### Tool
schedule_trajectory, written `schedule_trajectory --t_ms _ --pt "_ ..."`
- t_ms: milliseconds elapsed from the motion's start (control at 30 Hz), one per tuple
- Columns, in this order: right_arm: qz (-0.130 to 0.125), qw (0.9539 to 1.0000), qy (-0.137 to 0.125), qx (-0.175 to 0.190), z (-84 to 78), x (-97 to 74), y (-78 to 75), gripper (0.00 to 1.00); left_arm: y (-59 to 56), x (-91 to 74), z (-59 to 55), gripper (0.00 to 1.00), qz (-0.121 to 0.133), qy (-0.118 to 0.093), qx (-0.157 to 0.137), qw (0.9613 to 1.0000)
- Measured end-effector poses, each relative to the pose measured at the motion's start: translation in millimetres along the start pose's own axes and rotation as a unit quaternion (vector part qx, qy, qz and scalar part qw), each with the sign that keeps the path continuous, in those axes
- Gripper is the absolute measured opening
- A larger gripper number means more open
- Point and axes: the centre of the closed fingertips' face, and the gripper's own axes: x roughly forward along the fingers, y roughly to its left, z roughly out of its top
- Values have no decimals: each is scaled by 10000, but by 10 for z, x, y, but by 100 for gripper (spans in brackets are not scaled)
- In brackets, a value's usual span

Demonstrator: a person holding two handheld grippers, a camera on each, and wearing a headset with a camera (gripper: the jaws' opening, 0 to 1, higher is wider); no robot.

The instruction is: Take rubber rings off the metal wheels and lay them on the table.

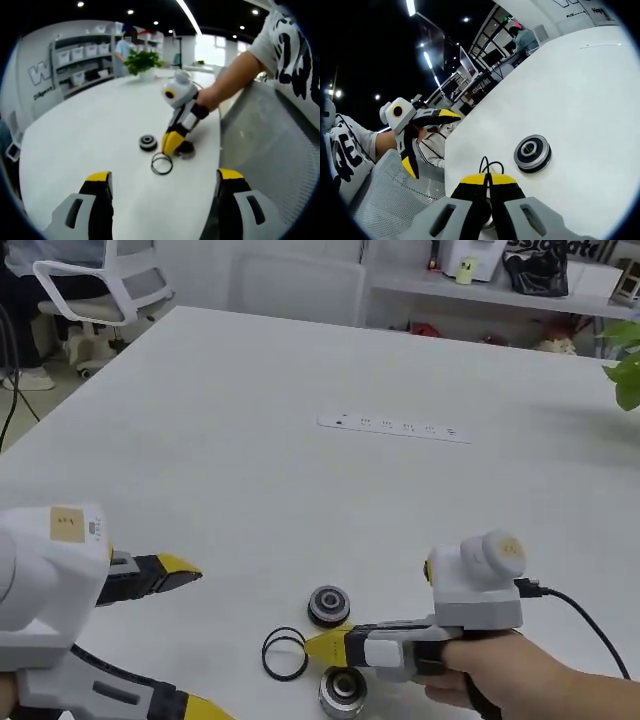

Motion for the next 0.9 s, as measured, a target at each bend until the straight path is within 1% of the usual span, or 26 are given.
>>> schedule_trajectory --t_ms 500,633,900 --pt "-97 9999 69 -47 -18 4 -27 1 -18 7 -18 87 -32 38 -10 10000" --pt "-127 9998 100 -68 -29 2 -33 2 -21 12 -26 86 -46 56 -8 10000" --pt "-166 9996 171 -124 -53 4 -30 8 -20 33 -22 86 -78 73 5 9999"
